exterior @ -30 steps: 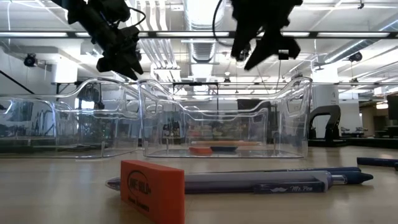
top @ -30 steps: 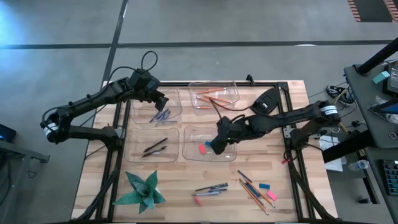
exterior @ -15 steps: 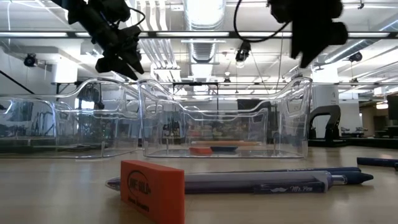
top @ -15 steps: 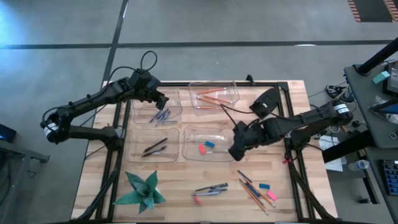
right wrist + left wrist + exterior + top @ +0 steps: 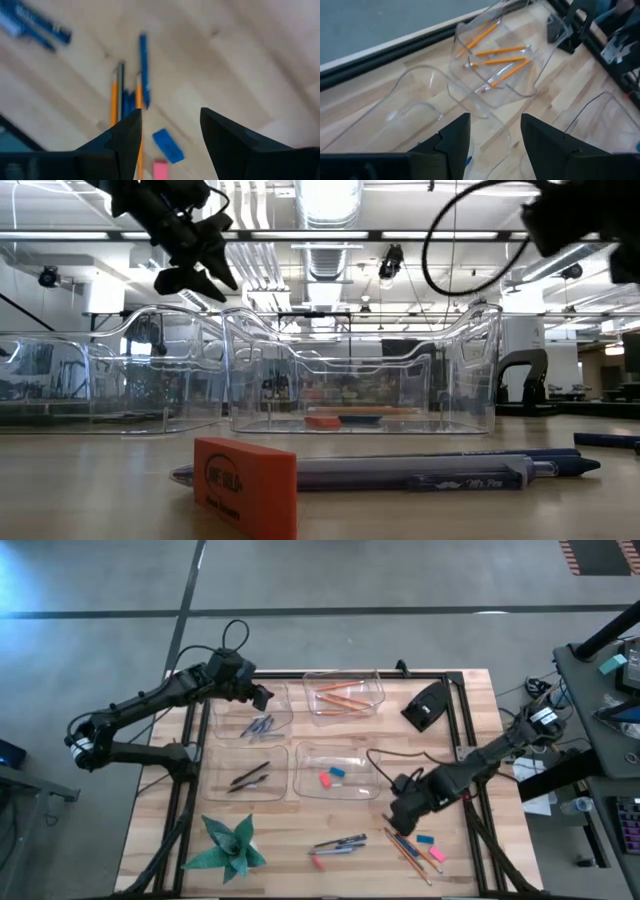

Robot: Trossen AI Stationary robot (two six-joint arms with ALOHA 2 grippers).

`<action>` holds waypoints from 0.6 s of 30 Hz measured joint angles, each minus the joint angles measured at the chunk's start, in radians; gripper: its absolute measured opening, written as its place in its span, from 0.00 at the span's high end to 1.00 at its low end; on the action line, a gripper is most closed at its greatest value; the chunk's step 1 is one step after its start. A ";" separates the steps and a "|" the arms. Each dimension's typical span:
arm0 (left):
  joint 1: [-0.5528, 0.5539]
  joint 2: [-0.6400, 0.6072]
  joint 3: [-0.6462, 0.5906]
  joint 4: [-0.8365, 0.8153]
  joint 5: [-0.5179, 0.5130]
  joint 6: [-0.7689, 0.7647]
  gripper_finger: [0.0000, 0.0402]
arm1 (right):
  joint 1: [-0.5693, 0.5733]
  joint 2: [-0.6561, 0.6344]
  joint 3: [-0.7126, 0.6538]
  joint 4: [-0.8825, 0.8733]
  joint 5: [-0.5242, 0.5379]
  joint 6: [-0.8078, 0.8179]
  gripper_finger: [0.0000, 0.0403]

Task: Sort crayons/erasers/pens/pencils in bins
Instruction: Put the blue eraser into the bottom right transparent bin

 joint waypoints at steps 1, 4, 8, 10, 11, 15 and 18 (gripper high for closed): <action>-0.002 0.000 0.000 0.009 0.000 -0.007 0.60 | 0.015 0.000 -0.017 0.031 -0.007 0.013 0.52; -0.004 -0.002 0.000 0.027 0.018 -0.025 0.60 | 0.052 0.000 -0.075 0.155 -0.034 0.046 0.52; -0.011 -0.005 0.000 0.031 0.045 -0.027 0.60 | 0.077 0.003 -0.142 0.270 -0.040 0.105 0.52; -0.015 -0.006 0.000 0.028 0.048 -0.027 0.60 | 0.081 0.003 -0.164 0.283 -0.040 0.140 0.52; -0.016 -0.006 0.000 0.029 0.048 -0.030 0.60 | 0.082 0.003 -0.172 0.282 -0.040 0.151 0.52; -0.017 -0.007 -0.002 0.028 0.048 -0.051 0.60 | 0.100 0.003 -0.198 0.282 -0.075 0.179 0.52; -0.020 -0.007 -0.002 0.028 0.048 -0.051 0.60 | 0.135 0.003 -0.210 0.282 -0.102 0.190 0.52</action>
